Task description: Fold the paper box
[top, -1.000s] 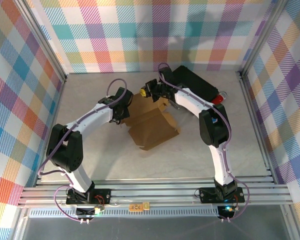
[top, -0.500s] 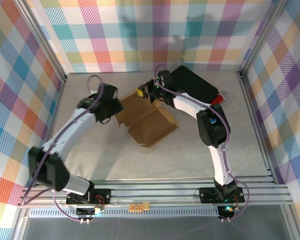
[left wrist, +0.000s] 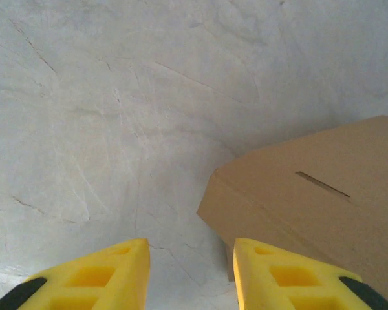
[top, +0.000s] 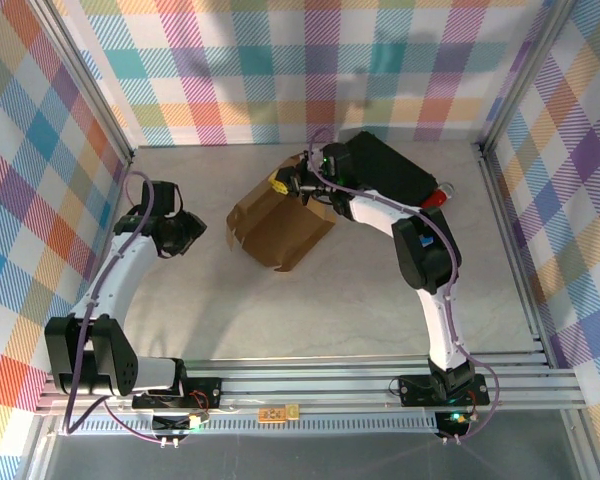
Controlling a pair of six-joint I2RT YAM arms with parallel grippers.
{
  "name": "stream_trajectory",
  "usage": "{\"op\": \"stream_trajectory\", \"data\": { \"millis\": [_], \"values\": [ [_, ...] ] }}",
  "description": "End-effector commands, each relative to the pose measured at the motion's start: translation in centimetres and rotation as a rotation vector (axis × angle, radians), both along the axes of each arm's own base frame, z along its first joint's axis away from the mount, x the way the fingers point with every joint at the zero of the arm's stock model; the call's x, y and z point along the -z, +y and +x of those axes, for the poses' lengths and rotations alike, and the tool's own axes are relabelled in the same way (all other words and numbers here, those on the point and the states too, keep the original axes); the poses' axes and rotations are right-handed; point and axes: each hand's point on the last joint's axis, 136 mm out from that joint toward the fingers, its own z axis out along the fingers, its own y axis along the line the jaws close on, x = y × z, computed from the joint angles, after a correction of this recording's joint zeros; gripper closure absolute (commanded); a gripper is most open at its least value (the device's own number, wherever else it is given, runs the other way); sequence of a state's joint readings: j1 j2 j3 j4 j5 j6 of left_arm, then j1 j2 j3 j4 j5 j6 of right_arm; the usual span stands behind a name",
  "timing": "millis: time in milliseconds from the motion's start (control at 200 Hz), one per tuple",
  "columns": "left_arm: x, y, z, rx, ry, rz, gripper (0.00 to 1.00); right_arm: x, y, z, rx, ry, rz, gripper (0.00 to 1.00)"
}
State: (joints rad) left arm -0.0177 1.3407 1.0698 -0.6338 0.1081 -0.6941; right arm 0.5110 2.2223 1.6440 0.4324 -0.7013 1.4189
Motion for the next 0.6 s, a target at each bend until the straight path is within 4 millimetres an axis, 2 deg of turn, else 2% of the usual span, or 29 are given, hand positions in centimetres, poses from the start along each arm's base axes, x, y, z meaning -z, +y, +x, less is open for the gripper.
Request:
{"op": "stream_trajectory", "data": {
  "millis": [0, 180, 380, 595],
  "values": [
    [0.5, -0.2, 0.5, 0.054, -0.025, 0.005, 0.65, 2.0, 0.5, -0.5, -0.042, -0.024, -0.015, 1.00],
    [1.9, -0.6, -0.1, 0.091, -0.039, 0.007, 0.69, 4.6, 0.5, -0.8, -0.063, 0.014, -0.030, 1.00],
    [2.5, -1.5, 0.0, 0.189, -0.112, 0.009, 0.70, 5.3, 0.3, -1.2, -0.061, 0.034, -0.051, 1.00],
    [2.9, 1.6, 1.3, 0.241, -0.084, 0.259, 0.71, 4.7, 0.8, -0.3, -0.071, 0.055, -0.084, 1.00]
  ]
}}
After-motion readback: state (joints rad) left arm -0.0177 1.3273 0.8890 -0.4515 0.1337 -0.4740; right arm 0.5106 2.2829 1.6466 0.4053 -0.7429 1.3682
